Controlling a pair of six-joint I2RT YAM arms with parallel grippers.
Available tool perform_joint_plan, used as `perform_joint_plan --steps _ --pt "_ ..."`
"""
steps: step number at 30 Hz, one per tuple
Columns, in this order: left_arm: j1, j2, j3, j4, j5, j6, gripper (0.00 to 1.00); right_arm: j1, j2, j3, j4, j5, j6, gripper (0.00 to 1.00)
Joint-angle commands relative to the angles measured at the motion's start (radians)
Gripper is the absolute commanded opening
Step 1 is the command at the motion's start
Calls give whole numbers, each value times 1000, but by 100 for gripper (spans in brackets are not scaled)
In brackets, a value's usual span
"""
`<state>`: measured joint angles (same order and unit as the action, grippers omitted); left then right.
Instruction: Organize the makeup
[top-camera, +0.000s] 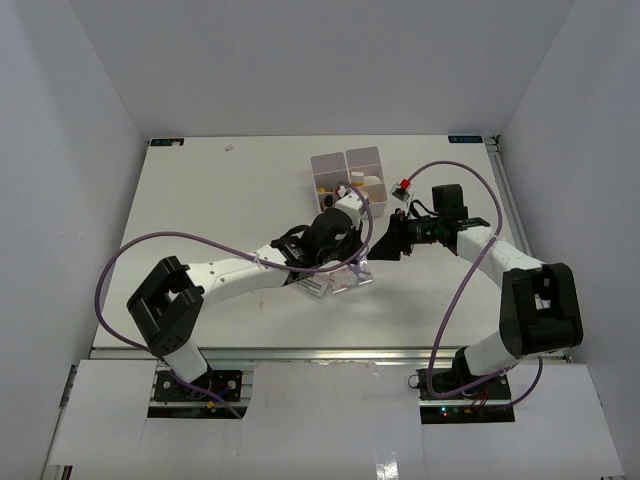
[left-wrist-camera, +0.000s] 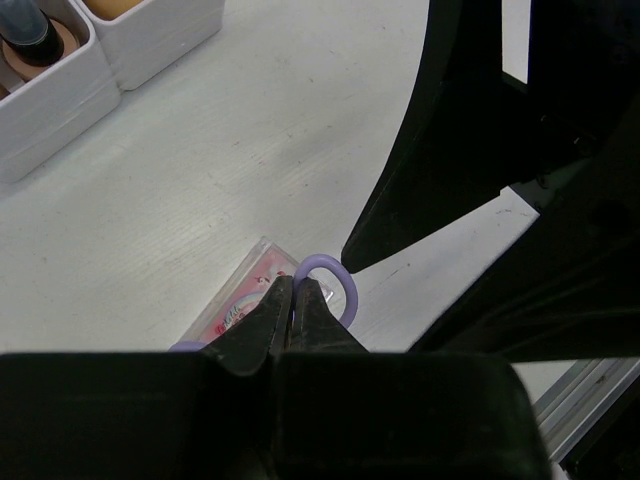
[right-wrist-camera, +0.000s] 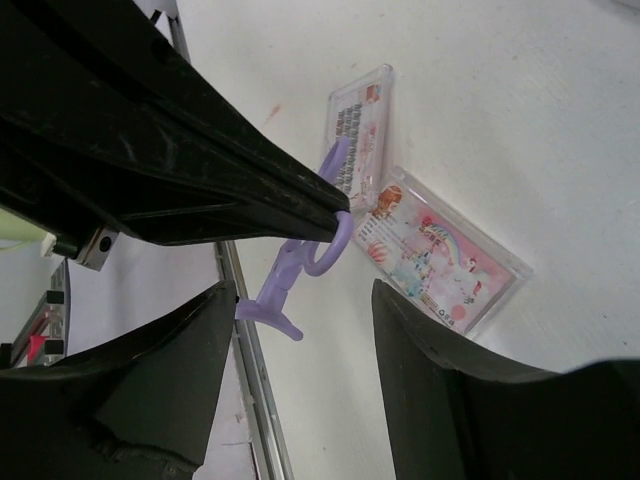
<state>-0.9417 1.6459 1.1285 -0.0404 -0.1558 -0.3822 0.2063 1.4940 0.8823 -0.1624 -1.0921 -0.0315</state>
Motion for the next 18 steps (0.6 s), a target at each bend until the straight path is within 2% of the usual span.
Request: perform_joint_plan --steps 1,3,7,11,18 --pt "-11 -21 43 31 -14 20 0 6 -7 48 -13 65 -18 59" --pt "-16 -21 47 31 -11 20 0 5 0 54 -19 78 -33 53" --pt "-26 -18 50 31 -5 20 0 6 6 63 -26 63 -44 48" --pt "-38 -7 54 31 -6 21 0 7 7 61 -25 42 -42 46" --pt "-49 8 75 33 -11 31 0 5 22 60 -25 15 -35 36"
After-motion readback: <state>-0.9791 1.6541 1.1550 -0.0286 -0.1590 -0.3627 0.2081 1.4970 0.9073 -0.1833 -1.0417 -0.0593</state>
